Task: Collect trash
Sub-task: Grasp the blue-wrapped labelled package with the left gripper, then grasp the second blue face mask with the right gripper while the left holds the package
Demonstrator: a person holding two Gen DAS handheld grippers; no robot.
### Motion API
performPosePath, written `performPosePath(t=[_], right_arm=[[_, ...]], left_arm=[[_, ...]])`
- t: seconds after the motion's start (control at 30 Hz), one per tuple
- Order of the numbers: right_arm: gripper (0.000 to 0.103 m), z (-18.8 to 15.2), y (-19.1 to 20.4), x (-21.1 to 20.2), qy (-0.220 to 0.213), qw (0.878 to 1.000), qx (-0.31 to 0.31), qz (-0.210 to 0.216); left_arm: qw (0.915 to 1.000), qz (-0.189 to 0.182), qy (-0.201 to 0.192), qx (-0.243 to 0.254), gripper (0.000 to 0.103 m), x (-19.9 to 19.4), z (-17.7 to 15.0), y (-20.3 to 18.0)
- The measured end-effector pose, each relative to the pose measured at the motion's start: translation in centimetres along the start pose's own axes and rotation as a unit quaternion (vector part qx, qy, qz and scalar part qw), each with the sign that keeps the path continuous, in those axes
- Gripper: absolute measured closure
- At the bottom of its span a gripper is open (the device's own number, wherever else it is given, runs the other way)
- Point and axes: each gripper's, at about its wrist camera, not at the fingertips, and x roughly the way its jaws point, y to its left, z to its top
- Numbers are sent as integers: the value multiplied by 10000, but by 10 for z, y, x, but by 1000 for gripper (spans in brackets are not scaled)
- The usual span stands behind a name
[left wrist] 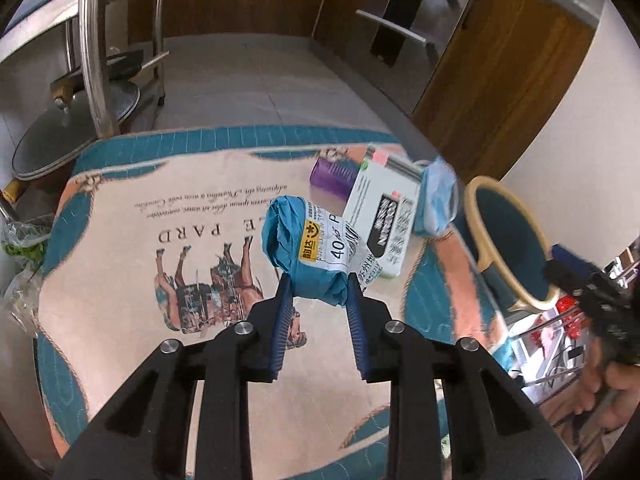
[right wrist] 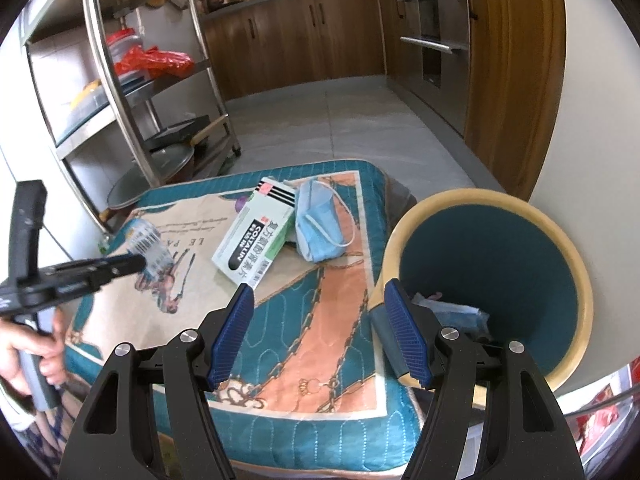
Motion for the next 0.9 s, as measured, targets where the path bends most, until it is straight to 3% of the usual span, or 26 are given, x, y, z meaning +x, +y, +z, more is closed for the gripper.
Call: performPosePath(t=[0.23, 0.5, 0.9], right_arm=[[34, 6, 2, 13, 115, 9997, 146, 171], [34, 23, 3, 42, 169, 9981, 438, 401], [38, 48, 0, 106, 368, 9964, 709, 269]], left_arm=[[9994, -227, -254, -13, 77, -24, 1, -3], [9982, -431, -189, -367, 77, -10, -9, 10], [9991, -278, -164, -265, 77, -2, -17, 19]])
